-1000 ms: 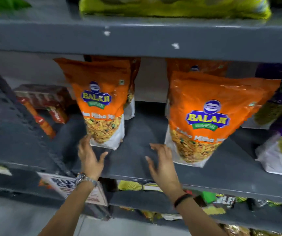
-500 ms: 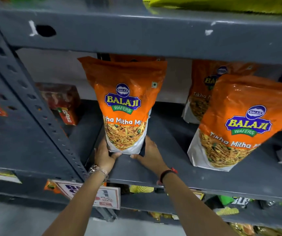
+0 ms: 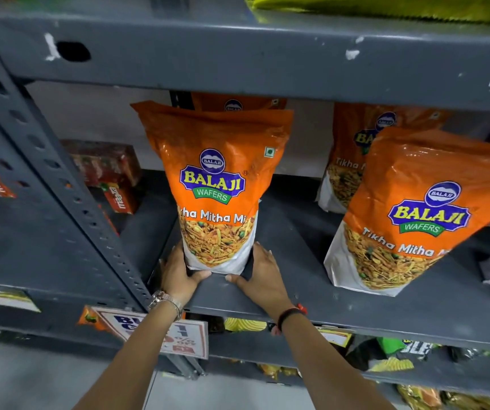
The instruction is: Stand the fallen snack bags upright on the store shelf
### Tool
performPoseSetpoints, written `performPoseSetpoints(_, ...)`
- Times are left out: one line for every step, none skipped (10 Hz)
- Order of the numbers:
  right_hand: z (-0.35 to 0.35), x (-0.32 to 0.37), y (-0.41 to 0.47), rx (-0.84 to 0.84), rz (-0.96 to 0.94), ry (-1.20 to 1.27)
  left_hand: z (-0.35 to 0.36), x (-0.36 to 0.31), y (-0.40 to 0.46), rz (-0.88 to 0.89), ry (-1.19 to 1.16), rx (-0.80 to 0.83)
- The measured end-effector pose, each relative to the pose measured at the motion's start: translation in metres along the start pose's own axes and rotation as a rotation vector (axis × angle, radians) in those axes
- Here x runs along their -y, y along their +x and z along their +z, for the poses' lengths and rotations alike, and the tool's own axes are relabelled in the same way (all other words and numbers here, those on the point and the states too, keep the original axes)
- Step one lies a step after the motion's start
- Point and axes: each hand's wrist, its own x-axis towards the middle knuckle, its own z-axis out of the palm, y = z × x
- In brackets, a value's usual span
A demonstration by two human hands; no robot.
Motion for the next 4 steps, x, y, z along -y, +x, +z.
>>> performPoseSetpoints(-0.001, -0.001, -0.002, -0.026, 0.003, 0.029, 0.000, 0.001, -0.001, -0.019, -0.001, -0.005)
performPoseSetpoints(-0.001, 0.001, -0.001, -0.002, 0.016, 0.041, 0.000, 0.001, 0.000, -0.016, 0.005, 0.023)
performPoseSetpoints(-0.002, -0.002, -0.002, 0.021, 0.016, 0.121, 0.001, 0.002, -0.003, 0.042, -0.026, 0.022)
performPoseSetpoints(-0.011, -0.005, -0.017, -0.126, 0.077, 0.282, 0.000, 0.002, -0.016, 0.145, -0.030, -0.111)
